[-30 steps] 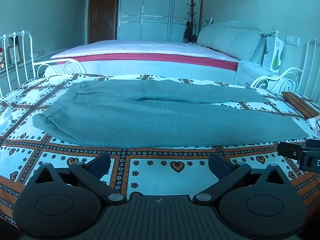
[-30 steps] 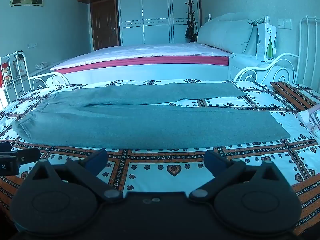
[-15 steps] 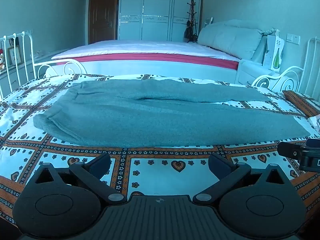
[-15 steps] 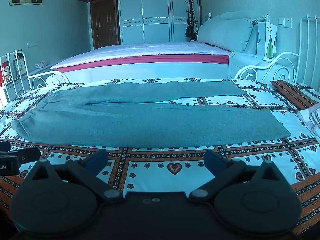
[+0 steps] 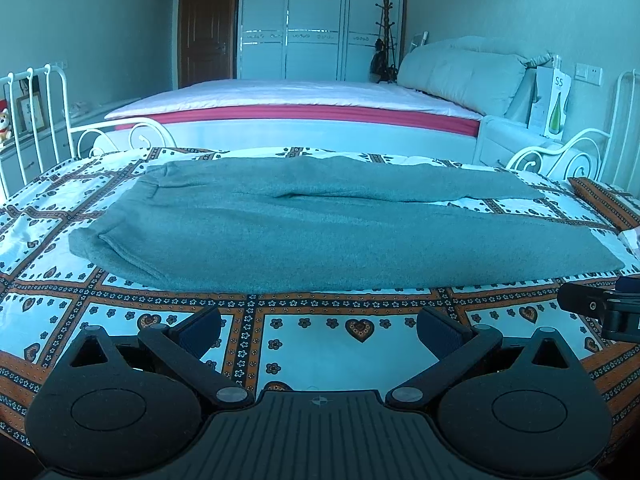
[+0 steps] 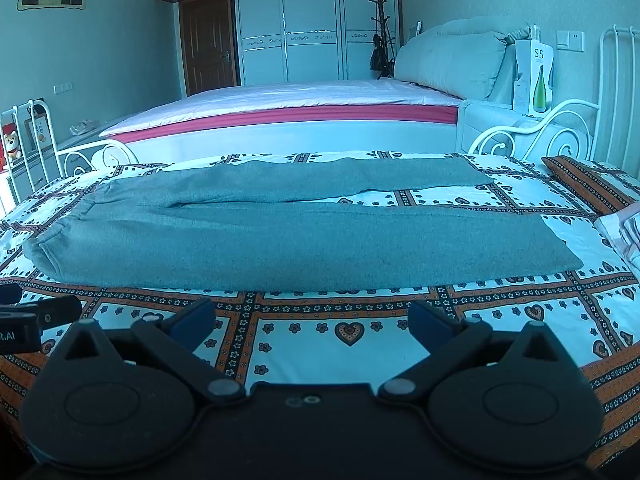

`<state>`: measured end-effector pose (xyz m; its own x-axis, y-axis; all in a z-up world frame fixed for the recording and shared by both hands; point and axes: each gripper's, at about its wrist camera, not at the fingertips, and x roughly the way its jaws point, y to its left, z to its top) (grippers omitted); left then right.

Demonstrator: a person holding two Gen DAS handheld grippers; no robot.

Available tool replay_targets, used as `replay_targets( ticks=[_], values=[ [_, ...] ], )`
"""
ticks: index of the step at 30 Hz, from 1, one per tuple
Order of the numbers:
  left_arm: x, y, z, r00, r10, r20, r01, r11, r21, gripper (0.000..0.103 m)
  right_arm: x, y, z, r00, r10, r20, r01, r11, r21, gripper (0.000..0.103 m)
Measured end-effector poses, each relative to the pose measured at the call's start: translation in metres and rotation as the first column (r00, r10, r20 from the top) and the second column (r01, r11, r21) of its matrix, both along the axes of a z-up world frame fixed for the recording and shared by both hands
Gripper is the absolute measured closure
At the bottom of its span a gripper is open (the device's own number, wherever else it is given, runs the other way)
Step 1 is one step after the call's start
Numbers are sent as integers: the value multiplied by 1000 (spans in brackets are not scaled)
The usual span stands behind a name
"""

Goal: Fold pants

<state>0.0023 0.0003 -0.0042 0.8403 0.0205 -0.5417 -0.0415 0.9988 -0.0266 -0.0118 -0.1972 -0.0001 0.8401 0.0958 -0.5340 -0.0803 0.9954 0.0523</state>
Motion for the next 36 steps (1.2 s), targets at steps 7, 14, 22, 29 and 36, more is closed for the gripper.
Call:
replay_targets(
  ticks=[7, 14, 22, 29, 36],
  values=[
    [1, -1, 0, 1000, -1, -1, 1, 1000, 2, 0, 0, -1, 0, 1000, 2, -4, -2, 1000, -2, 6],
    [0, -2, 0, 1000, 0, -1, 0, 1000, 0, 0, 0, 0, 0, 1000, 2, -5, -2, 1000, -3, 6],
    [0, -1, 1, 1000, -1, 0, 1, 1000, -5, 0, 1, 0, 2, 1000, -1, 0, 1, 1000, -3, 6],
    [0, -1, 2, 1000, 2, 3, -2, 1000, -3, 0, 1, 0, 2, 1000, -2, 2, 2, 1000, -2, 6],
    [0, 0, 2, 1000, 0, 4, 0, 1000, -3, 0, 1, 0, 2, 1000, -1, 1, 1, 1000, -4, 6]
  ],
)
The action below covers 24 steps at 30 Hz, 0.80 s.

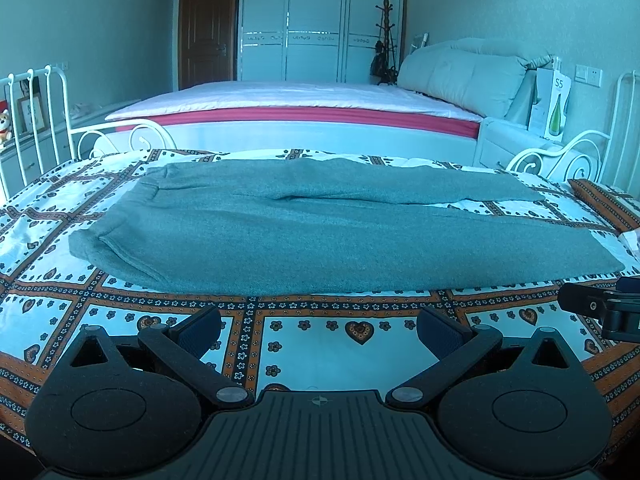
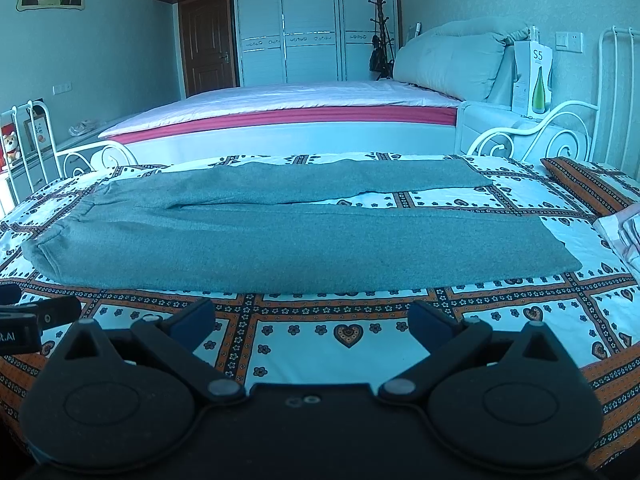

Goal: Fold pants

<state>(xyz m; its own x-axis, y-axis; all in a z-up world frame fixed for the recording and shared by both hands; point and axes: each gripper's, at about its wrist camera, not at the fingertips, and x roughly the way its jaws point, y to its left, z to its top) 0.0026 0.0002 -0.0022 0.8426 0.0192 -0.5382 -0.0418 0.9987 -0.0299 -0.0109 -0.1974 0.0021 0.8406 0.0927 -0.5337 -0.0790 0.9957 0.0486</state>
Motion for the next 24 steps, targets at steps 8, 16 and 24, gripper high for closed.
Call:
replay_targets(
  ticks=[8, 16, 24],
  values=[
    [0, 0, 0, 1000, 1, 0, -1, 1000, 2, 0, 0, 0, 0, 1000, -1, 0, 1, 1000, 0, 6],
    [0, 0, 0, 1000, 4, -4, -4, 1000, 0, 0, 0, 0, 0, 1000, -1, 1, 1, 1000, -2, 6],
    [3, 2, -1, 1000, 10, -27, -10, 1000, -16, 0, 0, 1, 0, 1000, 0, -2, 0, 1000, 1, 6]
  ],
)
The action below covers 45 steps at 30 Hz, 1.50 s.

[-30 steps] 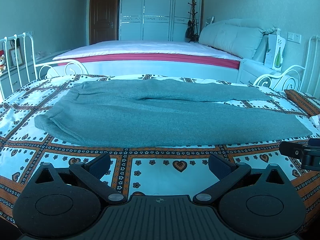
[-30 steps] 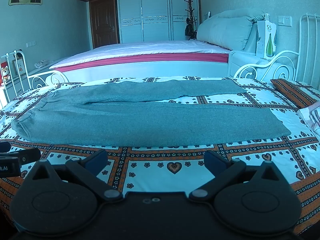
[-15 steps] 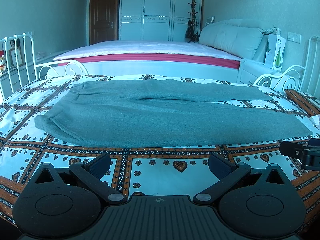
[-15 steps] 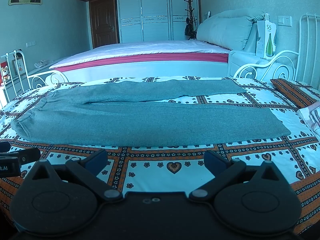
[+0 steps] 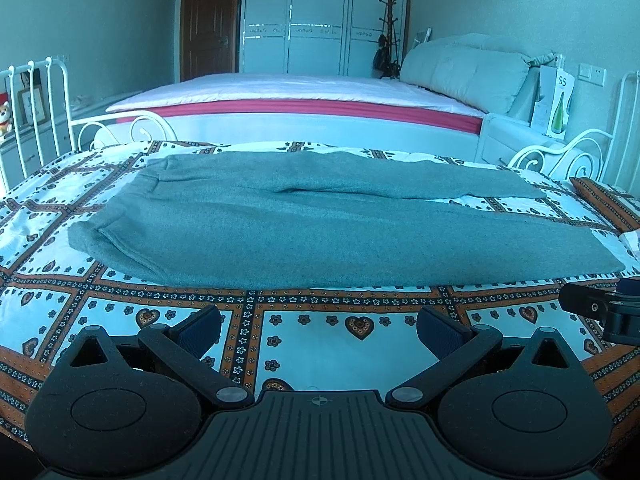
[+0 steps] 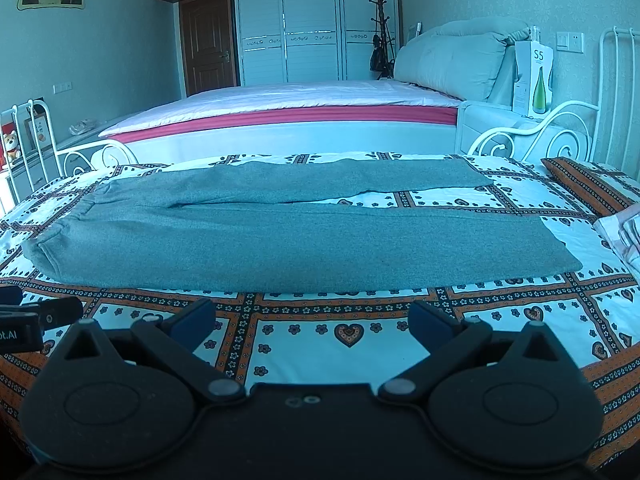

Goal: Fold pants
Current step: 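Reach both tools to the cuff end of the grey sweatpants and grasp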

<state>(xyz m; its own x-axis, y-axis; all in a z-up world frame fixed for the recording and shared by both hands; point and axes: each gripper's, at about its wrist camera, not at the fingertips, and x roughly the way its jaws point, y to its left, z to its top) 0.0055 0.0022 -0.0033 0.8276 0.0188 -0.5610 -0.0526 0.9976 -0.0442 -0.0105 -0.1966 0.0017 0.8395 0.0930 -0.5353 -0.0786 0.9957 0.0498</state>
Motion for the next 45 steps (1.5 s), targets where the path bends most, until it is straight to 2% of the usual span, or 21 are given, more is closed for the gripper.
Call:
replay_targets(
  ticks=[3, 6, 12, 15, 18, 20, 21, 24, 25, 26, 27, 28, 29, 30, 31, 32, 34, 37, 40, 42, 45],
  values=[
    [5, 8, 4, 999, 38, -13, -38, 999, -27, 0, 2, 1, 3, 1000, 22, 7, -22, 1000, -3, 6],
    [16, 27, 12, 999, 35, -13, -36, 997, -73, 0, 12, 2, 14, 998, 57, 38, -57, 998, -7, 6],
    [69, 78, 27, 999, 50, -4, -50, 995, -87, 0, 56, 11, 35, 984, 160, 77, -158, 987, -27, 9],
    [111, 109, 28, 998, 44, -42, -45, 999, -10, 0, 94, 21, 45, 973, 217, 81, -215, 976, -36, 22],
    [155, 152, 27, 998, 56, -36, -55, 998, 27, 1, 138, 37, 49, 956, 283, 81, -278, 958, -63, 35],
    [193, 181, 24, 995, 91, -47, -88, 994, 64, 9, 173, 51, 48, 945, 318, 73, -312, 946, -86, 43],
    [213, 197, 21, 993, 100, -56, -97, 993, 65, 10, 191, 58, 46, 941, 330, 67, -324, 942, -92, 43],
    [272, 244, 5, 988, 123, -88, -124, 992, -10, 10, 257, 80, 34, 924, 382, 36, -378, 922, -85, 43],
    [290, 262, -5, 983, 151, -107, -158, 985, -64, 10, 276, 88, 29, 917, 398, 25, -395, 915, -87, 45],
    [304, 282, -19, 969, 211, -131, -229, 963, -139, 10, 299, 97, 23, 906, 424, 12, -421, 902, -94, 47],
    [314, 302, -38, 948, 265, -174, -301, 926, -229, 10, 320, 106, 18, 895, 446, -2, -444, 890, -102, 51],
    [321, 320, -56, 923, 318, -219, -372, 884, -283, 11, 340, 116, 13, 888, 460, -19, -459, 881, -112, 53],
    [323, 331, -69, 904, 362, -226, -420, 852, -314, 12, 360, 125, 7, 882, 469, -37, -470, 875, -115, 54],
    [318, 336, -76, 905, 381, -191, -425, 838, -343, 12, 376, 133, 2, 877, 478, -49, -480, 870, -114, 55],
    [314, 338, -79, 907, 389, -163, -422, 838, -345, 12, 388, 140, -3, 878, 476, -52, -479, 870, -117, 55],
    [315, 338, -81, 907, 392, -155, -421, 842, -336, 12, 397, 143, -6, 881, 470, -50, -473, 874, -112, 55],
    [315, 341, -82, 902, 405, -152, -432, 831, -351, 12, 404, 146, -11, 870, 493, -28, -493, 866, -88, 54],
    [321, 348, -77, 897, 415, -149, -441, 833, -334, 12, 401, 148, -14, 862, 507, -2, -504, 856, -113, 48],
    [330, 350, -63, 908, 397, -135, -419, 849, -321, 11, 401, 142, -7, 865, 502, -2, -501, 862, -75, 46],
    [334, 343, -43, 923, 370, -109, -385, 877, -288, 11, 401, 141, 0, 864, 503, 12, -500, 861, -91, 46],
    [353, 326, -11, 955, 292, -51, -297, 938, -180, 11, 404, 140, 7, 861, 508, 14, -506, 859, -85, 46]
  ],
)
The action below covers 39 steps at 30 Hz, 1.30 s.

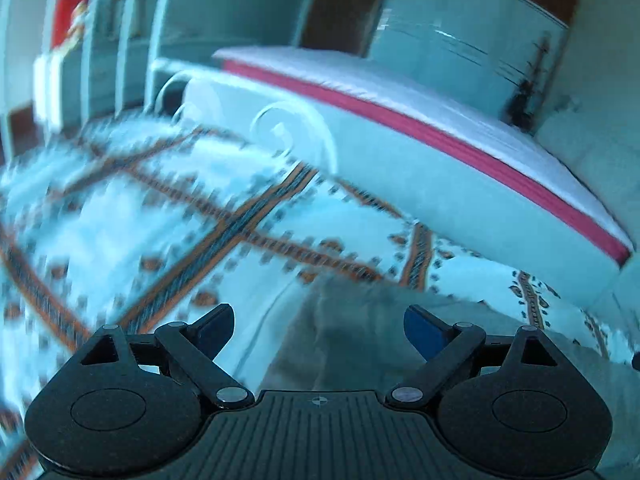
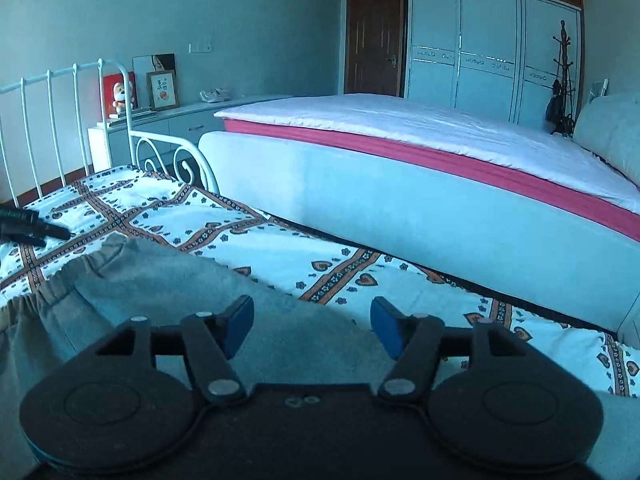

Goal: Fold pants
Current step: 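Reach both tools to the cuff end of the grey sweatpants and grasp, then lift the cuffs with both tools and fold them toward the waistband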

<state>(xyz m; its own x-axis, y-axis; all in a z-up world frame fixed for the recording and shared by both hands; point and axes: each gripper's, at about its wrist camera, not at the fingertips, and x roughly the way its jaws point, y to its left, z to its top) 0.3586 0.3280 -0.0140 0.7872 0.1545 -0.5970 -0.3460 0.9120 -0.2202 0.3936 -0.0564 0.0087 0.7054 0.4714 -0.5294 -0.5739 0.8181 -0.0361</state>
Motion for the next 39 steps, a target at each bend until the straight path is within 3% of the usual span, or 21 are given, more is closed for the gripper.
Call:
replay_targets(
  ticks=[1, 3, 5, 7, 8, 11, 18, 21, 23, 24, 25, 27, 29, 33, 39],
  values=[
    [10, -6, 8, 999, -41, -2, 41, 997, 62, 11, 2, 0, 0, 1000, 5, -2, -5, 1000, -4, 46],
    [37, -15, 11, 989, -122, -81, 134, 978, 162, 11, 11, 3, -3, 1000, 25, -11, -25, 1000, -18, 47],
    [59, -9, -8, 975, -150, -166, 179, 968, 176, 12, 25, 9, -11, 998, 48, -29, -49, 998, -41, 49],
    [69, 2, -35, 960, -152, -236, 195, 966, 169, 31, 41, 19, -19, 996, 70, -54, -74, 995, -61, 56],
    [71, 8, -46, 954, -168, -248, 208, 967, 147, 31, 49, 24, -24, 994, 80, -68, -85, 994, -74, 58],
    [71, 21, -55, 966, -190, -175, 204, 976, 70, 31, 73, 40, -33, 988, 116, -100, -126, 988, -92, 58],
    [78, 30, -62, 960, -254, -118, 249, 967, -55, 31, 110, 68, -64, 960, 183, -212, -220, 961, -168, 58],
    [82, 13, -64, 953, -279, -120, 281, 960, -1, 31, 106, 72, -78, 960, 198, -197, -243, 940, -238, 56],
    [86, 8, -70, 956, -266, -125, 272, 962, 32, 31, 106, 72, -78, 954, 192, -230, -239, 950, -199, 74],
    [85, 6, -69, 957, -267, -116, 272, 962, 33, 39, 105, 74, -76, 953, 192, -234, -241, 949, -202, 92],
    [84, 7, -68, 956, -276, -99, 280, 960, 20, 47, 101, 77, -73, 959, 183, -215, -232, 945, -232, 103],
    [76, 10, -62, 956, -286, -63, 287, 958, 7, 63, 94, 76, -64, 966, 173, -193, -218, 946, -239, 103],
    [64, 8, -54, 959, -283, -25, 284, 959, 15, 69, 83, 68, -49, 970, 179, -165, -211, 956, -206, 103],
    [28, 12, -27, 962, -252, 106, 258, 965, -45, 89, 43, 50, -18, 973, 203, -113, -219, 964, -154, 103],
    [-64, 4, -18, 949, -191, 250, 242, 951, -191, 89, -61, 17, 15, 957, 288, -20, -288, 948, -136, 103]
  ],
)
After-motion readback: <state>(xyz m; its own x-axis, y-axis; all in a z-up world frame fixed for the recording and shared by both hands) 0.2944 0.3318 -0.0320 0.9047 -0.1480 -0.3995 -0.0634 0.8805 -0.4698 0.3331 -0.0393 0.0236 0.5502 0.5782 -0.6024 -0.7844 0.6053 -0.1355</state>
